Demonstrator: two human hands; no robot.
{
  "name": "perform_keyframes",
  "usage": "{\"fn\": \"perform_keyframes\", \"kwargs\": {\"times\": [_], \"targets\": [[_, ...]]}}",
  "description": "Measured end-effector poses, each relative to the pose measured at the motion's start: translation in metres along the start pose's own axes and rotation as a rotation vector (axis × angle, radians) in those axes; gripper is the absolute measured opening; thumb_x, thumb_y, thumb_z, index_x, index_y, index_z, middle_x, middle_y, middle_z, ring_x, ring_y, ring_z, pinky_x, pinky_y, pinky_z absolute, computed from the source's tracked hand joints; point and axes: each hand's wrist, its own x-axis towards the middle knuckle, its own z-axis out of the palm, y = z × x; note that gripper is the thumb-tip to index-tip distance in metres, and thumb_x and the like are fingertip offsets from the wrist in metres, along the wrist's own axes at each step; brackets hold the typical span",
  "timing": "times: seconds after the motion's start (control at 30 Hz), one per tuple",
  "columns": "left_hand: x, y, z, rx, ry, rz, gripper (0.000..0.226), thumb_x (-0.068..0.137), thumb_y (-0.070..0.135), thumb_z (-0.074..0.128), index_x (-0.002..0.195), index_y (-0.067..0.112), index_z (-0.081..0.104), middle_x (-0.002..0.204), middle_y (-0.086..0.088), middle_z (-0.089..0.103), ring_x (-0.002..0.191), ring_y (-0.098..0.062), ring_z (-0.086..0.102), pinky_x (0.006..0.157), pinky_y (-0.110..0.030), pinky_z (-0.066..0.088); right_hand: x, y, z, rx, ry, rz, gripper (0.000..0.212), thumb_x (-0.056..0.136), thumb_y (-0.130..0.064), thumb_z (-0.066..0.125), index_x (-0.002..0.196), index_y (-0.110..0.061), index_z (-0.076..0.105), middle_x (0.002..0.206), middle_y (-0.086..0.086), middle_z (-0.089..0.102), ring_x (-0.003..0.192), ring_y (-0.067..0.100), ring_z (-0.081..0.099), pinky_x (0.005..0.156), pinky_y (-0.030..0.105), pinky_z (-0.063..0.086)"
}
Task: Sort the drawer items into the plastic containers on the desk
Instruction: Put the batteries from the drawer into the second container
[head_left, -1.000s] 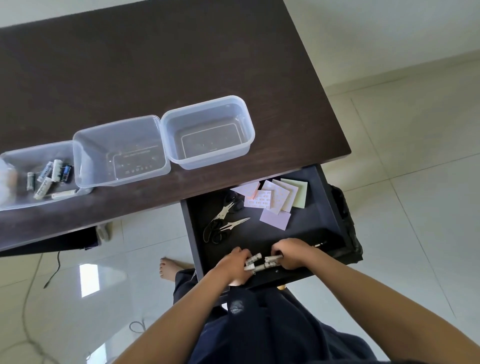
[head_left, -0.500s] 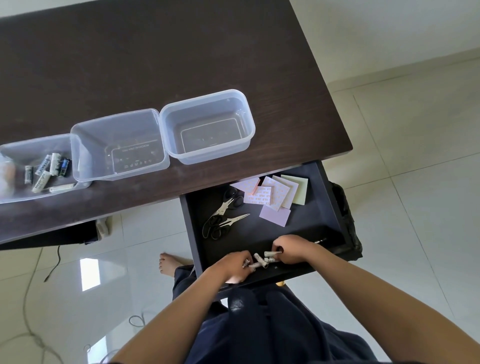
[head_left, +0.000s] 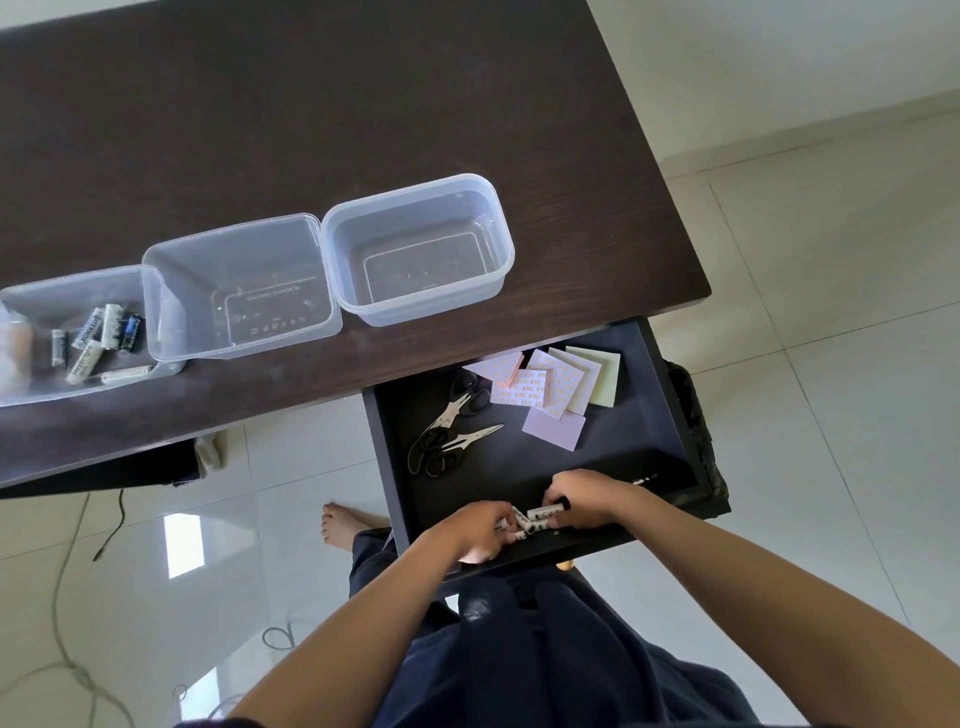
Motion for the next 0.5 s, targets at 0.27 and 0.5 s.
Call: {"fn": "perform_keyframes", "kwargs": {"times": [0.27,0.5], "targets": [[-0.012,0.004,-0.001,-0.032,0.049,0.000,0.021,0.092,0.020,0.054,0.111,0.011,0.056,0.118,-0.012,0.060,0.107,-0.027,0.056,0.079,-0.027,0.040,0.002,-0.010,-0.005,0.040,0.007,0.029,0.020,0.083,-0.018,0.066,0.102,-0.017,0.070,0.105,0.006,0.068,0.090,0.021,0.060,0.075,0.031,0.046],[-0.041,0.000,-0.030,-0.061,0.156,0.068,0.018,0.094,0.019,0.051,0.108,0.010,0.057,0.109,-0.010,0.062,0.101,-0.024,0.057,0.078,-0.027,0.042,-0.012,-0.023,-0.018,0.155,0.098,0.080,0.019,0.081,-0.008,0.061,0.096,-0.013,0.071,0.094,0.010,0.070,0.082,0.021,0.062,0.065,0.028,0.043]]}}
